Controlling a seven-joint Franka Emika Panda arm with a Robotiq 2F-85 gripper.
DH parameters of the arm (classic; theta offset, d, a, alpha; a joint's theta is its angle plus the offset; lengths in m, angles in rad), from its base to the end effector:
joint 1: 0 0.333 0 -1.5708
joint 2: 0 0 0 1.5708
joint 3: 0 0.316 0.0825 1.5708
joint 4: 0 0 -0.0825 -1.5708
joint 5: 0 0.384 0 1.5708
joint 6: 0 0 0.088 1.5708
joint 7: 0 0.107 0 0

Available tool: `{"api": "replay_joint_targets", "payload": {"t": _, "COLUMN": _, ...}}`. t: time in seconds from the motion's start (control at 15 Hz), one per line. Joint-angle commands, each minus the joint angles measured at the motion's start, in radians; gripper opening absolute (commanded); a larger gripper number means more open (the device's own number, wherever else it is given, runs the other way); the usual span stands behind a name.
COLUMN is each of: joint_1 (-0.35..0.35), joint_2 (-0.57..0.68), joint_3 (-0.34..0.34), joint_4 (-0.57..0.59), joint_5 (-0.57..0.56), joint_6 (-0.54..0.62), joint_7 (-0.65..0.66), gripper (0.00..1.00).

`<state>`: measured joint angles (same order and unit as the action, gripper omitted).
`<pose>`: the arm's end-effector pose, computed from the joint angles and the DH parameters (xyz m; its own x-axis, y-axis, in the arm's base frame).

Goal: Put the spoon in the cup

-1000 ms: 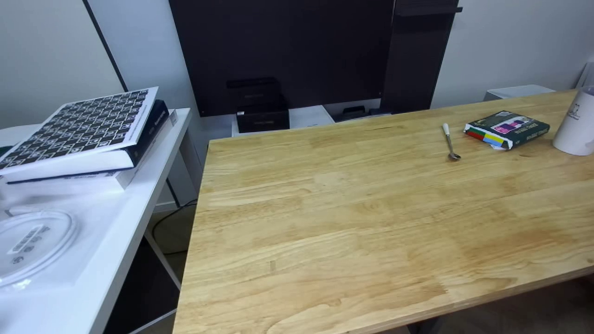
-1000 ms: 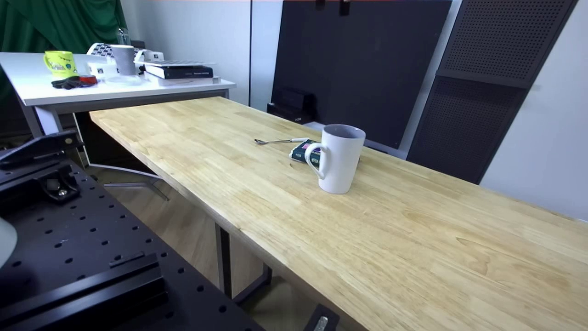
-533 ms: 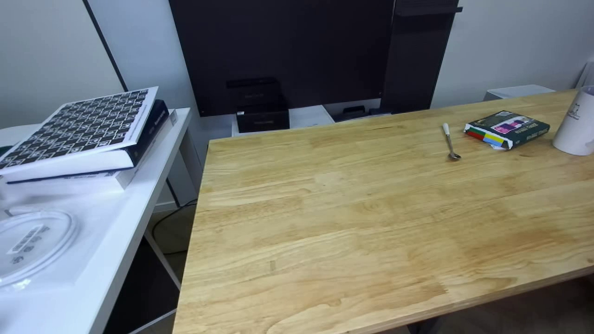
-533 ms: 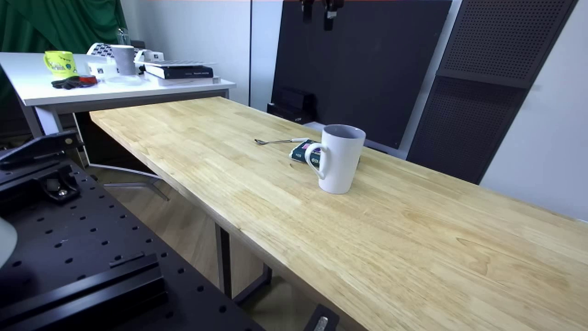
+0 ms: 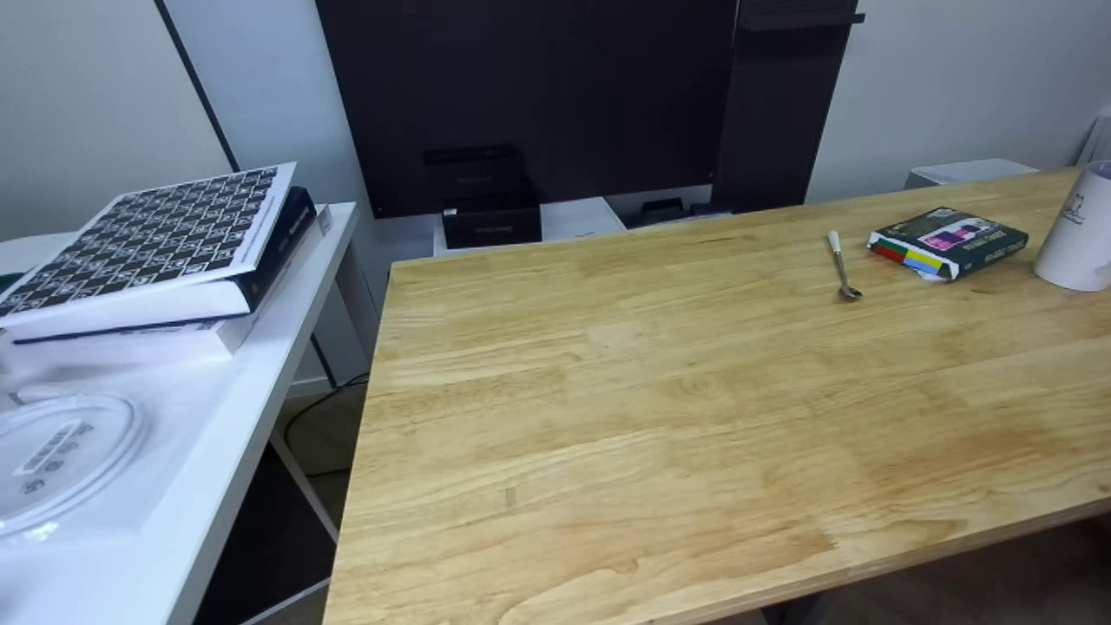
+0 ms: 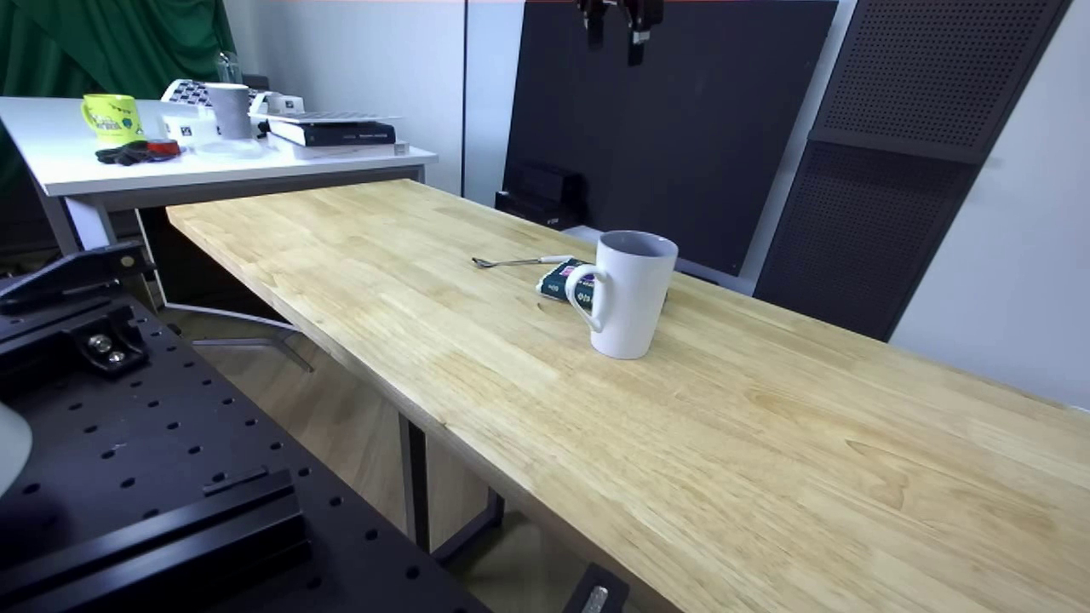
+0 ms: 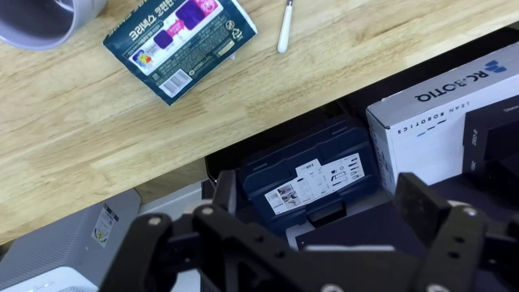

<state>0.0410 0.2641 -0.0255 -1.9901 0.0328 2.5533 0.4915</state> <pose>0.6275 0.0100 0.3617 0.8404 -0.4804 0.2508 -0.4548 -0.8769 -0.1556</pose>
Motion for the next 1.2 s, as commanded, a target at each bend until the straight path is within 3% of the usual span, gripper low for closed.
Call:
{"api": "replay_joint_targets", "payload": {"t": 0.0, "joint_1": 0.011, "joint_2": 0.133, "joint_3": -0.042, "joint_4": 0.126, "joint_5": -0.005, "joint_6": 0.022, "joint_7": 0.039, "gripper": 1.00}}
{"api": "replay_joint_targets", "payload": {"t": 0.53, "joint_1": 0.065, "joint_2": 0.388, "joint_3": -0.044, "joint_4": 0.320, "joint_5": 0.035, "joint_6": 0.022, "joint_7": 0.025, "gripper": 1.00}}
{"api": "replay_joint_targets", "payload": {"t": 1.13, "joint_1": 0.146, "joint_2": 0.560, "joint_3": -0.049, "joint_4": 0.376, "joint_5": 0.076, "joint_6": 0.026, "joint_7": 0.035, "gripper": 1.00}}
